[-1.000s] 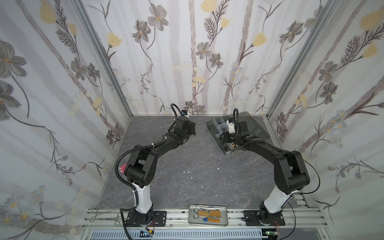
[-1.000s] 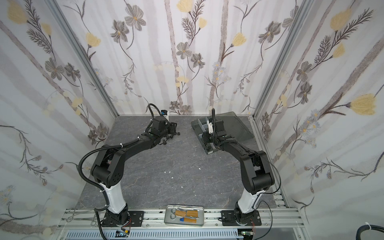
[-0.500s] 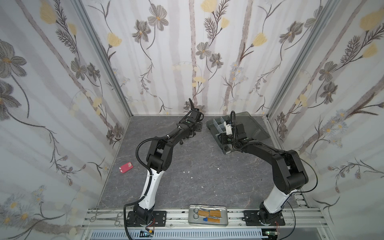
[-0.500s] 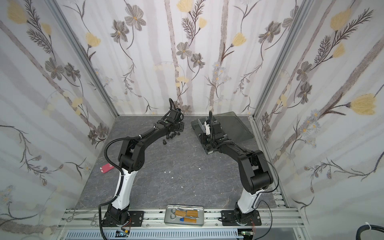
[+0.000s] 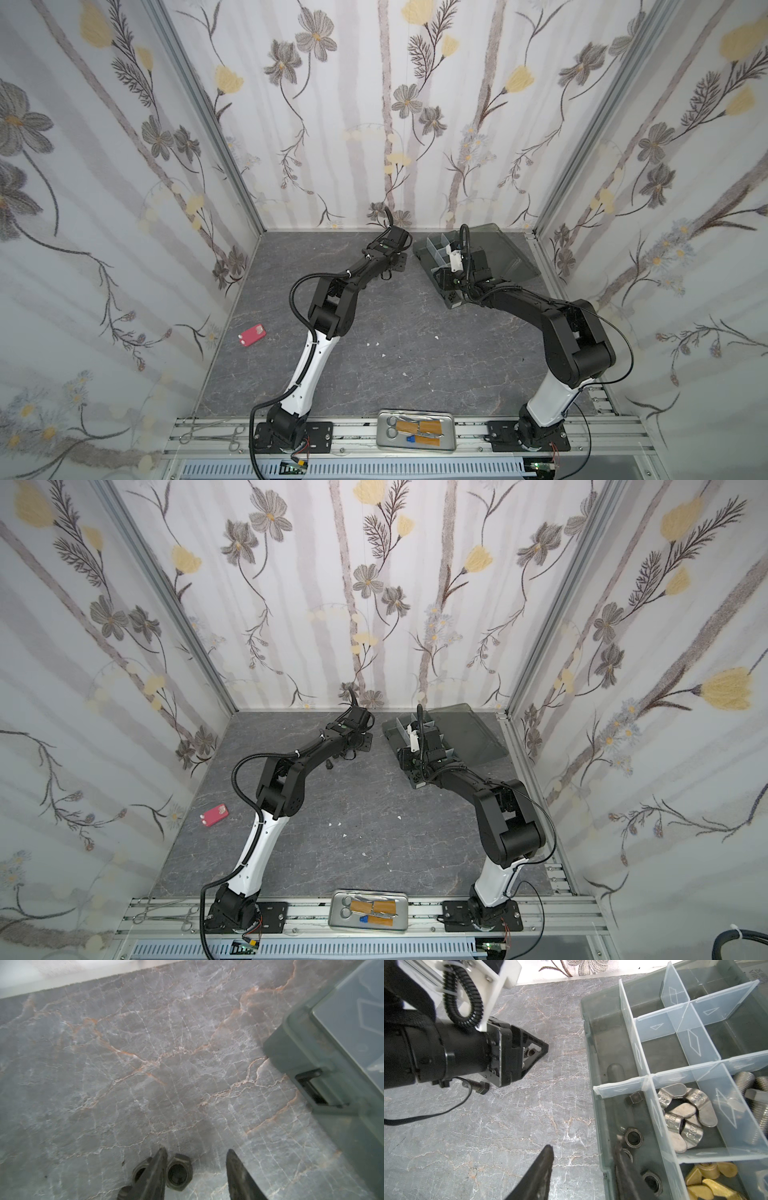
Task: Sort the screws and nuts into containers
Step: 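Lower the left gripper onto a dark hex nut beside a bolt and close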
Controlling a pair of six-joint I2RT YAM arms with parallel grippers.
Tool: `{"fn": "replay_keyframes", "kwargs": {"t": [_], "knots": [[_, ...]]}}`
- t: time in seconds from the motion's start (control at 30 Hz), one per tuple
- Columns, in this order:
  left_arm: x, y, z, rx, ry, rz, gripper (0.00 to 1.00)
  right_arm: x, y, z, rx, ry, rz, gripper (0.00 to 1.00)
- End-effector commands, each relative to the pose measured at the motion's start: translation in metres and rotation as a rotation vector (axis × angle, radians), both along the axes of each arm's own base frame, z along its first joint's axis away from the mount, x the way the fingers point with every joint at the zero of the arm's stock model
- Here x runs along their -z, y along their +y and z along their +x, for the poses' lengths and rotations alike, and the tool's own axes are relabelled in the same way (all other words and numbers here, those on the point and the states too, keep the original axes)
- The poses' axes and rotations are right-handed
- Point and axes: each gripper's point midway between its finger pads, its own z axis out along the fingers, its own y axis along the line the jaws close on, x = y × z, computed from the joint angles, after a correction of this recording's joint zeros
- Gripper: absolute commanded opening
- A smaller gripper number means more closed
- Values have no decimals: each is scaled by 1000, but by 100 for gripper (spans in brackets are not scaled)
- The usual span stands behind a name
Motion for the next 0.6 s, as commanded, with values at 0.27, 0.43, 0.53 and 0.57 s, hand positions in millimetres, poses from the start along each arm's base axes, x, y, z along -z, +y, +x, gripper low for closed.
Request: {"fn": "replay_keyframes", "kwargs": {"t": [0.27, 0.43, 0.53, 0.57], "knots": [[22, 9, -2, -42, 23, 56, 44, -5, 1, 3, 5, -19, 15, 48], [24, 11, -10, -33, 39, 76, 29, -5, 0, 4, 9, -19, 9, 47], [22, 11, -18, -27, 37, 75, 29, -5, 0, 5, 12, -18, 7, 48], [22, 13, -21, -30, 40, 72, 28, -5, 1, 5, 10, -18, 8, 48]]}}
